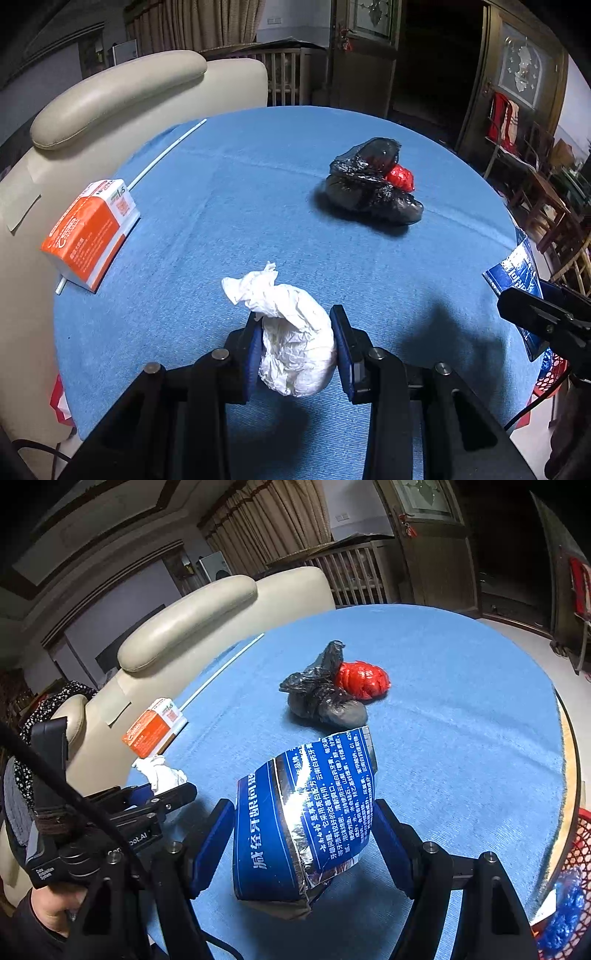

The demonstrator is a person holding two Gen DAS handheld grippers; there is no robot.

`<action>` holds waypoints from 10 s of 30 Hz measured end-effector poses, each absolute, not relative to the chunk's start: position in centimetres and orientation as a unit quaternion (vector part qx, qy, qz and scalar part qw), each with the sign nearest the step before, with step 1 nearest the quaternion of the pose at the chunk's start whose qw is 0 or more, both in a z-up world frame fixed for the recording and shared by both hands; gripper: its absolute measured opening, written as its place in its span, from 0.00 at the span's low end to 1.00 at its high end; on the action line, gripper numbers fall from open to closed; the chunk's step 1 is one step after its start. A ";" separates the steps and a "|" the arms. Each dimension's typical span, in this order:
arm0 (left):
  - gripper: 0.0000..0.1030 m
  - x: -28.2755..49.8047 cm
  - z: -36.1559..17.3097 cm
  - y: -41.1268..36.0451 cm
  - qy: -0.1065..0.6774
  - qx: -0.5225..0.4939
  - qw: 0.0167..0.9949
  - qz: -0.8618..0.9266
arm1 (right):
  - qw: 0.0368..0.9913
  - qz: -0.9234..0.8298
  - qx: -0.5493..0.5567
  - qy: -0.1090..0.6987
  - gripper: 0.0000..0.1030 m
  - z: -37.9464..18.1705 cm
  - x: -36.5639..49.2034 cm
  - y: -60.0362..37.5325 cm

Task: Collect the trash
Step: 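Hold the tissue in the left tool while the right holds the crushed blue box, then carry the tissue and blue box to the red basket and open both tools, then return both tools over the table toward the black and red bags, then grasp the black bag with the right tool while the left grasps the red bag, then hold the red bag in the left tool while the right holds the black bag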

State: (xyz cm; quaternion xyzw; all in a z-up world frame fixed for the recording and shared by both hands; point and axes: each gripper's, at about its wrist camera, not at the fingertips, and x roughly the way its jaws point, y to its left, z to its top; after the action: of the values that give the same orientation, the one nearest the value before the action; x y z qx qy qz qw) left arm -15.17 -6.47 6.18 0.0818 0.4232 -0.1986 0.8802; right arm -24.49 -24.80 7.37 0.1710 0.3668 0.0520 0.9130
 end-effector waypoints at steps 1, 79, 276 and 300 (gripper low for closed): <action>0.36 -15.2 6.1 -6.5 0.424 0.083 0.879 -0.200 | 0.912 0.051 0.171 0.369 0.75 7.2 -24.6 -24.9; 0.36 -15.3 8.1 -4.0 0.400 0.057 0.894 -0.193 | 0.906 0.039 0.202 0.371 0.75 6.9 -24.9 -25.4; 0.80 -0.5 4.0 -25.6 0.469 0.072 0.834 -0.280 | 0.898 -0.024 0.240 0.369 0.38 5.3 -26.6 -32.9; 0.54 -11.7 7.1 -3.9 0.423 -0.010 0.876 -0.232 | 0.912 0.016 0.189 0.364 0.38 6.1 -25.4 -30.1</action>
State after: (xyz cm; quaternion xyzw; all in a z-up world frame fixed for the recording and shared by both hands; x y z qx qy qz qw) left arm -11.66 -3.90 7.15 -0.0095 0.4233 -0.2323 0.8756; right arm -25.39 -30.13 6.09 0.1885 0.3638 0.0157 0.9121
